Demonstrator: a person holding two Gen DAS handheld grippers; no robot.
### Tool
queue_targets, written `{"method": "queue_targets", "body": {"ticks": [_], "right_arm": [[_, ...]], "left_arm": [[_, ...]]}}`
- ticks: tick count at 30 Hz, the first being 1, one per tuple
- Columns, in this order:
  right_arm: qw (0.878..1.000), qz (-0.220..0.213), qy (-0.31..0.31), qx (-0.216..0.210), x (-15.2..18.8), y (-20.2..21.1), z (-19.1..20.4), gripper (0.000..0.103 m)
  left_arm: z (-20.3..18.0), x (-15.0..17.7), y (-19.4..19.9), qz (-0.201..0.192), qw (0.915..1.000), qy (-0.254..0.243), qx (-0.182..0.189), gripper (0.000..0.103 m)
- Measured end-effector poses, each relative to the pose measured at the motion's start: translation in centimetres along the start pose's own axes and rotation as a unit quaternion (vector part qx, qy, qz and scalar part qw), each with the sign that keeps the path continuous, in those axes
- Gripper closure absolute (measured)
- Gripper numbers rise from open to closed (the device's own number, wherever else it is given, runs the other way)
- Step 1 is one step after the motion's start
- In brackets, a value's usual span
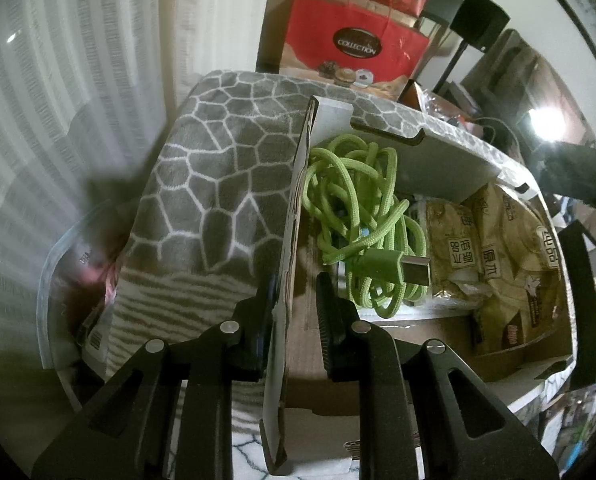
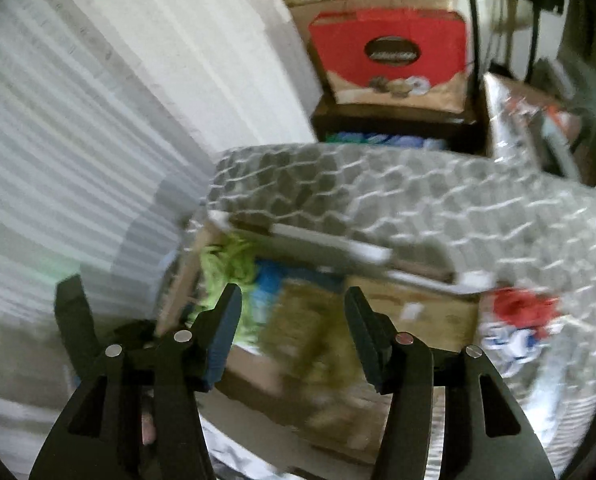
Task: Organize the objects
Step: 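Carry the green cable into the box and release it, then grasp the red cable on the table with the right tool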
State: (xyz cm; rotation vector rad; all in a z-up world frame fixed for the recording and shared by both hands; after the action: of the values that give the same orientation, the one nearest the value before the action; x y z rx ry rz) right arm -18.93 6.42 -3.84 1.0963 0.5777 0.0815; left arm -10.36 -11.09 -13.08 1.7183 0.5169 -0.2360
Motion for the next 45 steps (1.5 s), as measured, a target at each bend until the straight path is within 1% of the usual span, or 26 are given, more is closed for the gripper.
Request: {"method": "queue_targets", "body": {"ticks": [2, 6, 11, 14, 18, 23, 26, 29, 32, 35, 38, 39, 42, 45], "right_arm": [[1.0, -0.005, 0.0, 0.014, 0.1, 0.9, -1.2, 0.047], [0.999, -0.009, -0.013, 0.046, 0.4, 2.7, -4.9, 0.047], [0.995, -0.005, -0.034, 0.092, 1.1, 3.1, -9.2, 0.047], [0.993, -0.005, -0.048, 0.103, 1.4, 2.9, -11.4, 0.047], [0.991, 0.008, -0.06, 0.122, 1.9, 1.9, -13.9, 0.047], [0.99, 0.016, -0.055, 0.129, 2.5, 1.1, -15.6, 0.047], [0.989, 0.02, -0.037, 0.139, 2.9, 1.1, -16.0, 0.044], [0.988, 0.027, -0.008, 0.154, 3.3, 1.1, -16.2, 0.041], [0.986, 0.037, 0.022, 0.159, 3.7, 0.8, -16.2, 0.038], [0.981, 0.046, 0.064, 0.177, 4.0, 0.2, -15.7, 0.037], [0.972, 0.051, 0.107, 0.201, 4.3, -0.6, -15.3, 0.037], [0.97, 0.059, 0.119, 0.204, 4.4, -1.0, -15.4, 0.037], [0.968, 0.071, 0.13, 0.201, 4.5, -1.6, -15.8, 0.037], [0.969, 0.072, 0.132, 0.196, 4.3, -2.0, -16.2, 0.037]], "left_arm": [[0.0, 0.0, 0.0, 0.0, 1.0, 0.0, 0.0, 0.086], [0.0, 0.0, 0.0, 0.0, 1.0, 0.001, 0.0, 0.086], [0.0, 0.0, 0.0, 0.0, 1.0, 0.001, 0.0, 0.086], [0.0, 0.0, 0.0, 0.0, 1.0, 0.0, -0.001, 0.086], [-0.1, 0.0, 0.0, 0.0, 1.0, 0.0, -0.001, 0.086], [-0.1, 0.0, 0.0, 0.0, 1.0, 0.0, -0.002, 0.086], [0.0, 0.1, 0.0, 0.002, 1.0, 0.0, -0.001, 0.086], [0.0, 0.1, 0.0, 0.001, 1.0, 0.0, -0.002, 0.086], [-0.1, 0.1, -0.1, 0.001, 1.0, -0.001, -0.006, 0.086], [-0.1, 0.2, 0.0, 0.001, 1.0, -0.001, -0.006, 0.086], [-0.2, 0.3, -0.1, 0.003, 1.0, 0.0, -0.006, 0.086], [-0.3, 0.4, -0.1, 0.003, 1.0, -0.001, -0.006, 0.086], [-0.4, 0.5, -0.2, 0.002, 1.0, 0.0, -0.008, 0.086], [-0.4, 0.5, -0.3, 0.003, 1.0, 0.0, -0.009, 0.084]]}}
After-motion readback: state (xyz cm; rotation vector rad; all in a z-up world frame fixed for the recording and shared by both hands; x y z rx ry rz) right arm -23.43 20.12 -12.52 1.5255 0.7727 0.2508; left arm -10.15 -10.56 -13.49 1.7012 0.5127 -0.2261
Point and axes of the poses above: each gripper's, at about its wrist camera, not at the fingertips, and y roughly against the way its jaws point, z to its left, x to its underside, the point moved 2 cm from there along -y, roughly the way its jaws point, and after that the axes turned 2 degrees about z, right-handed, at the moved point
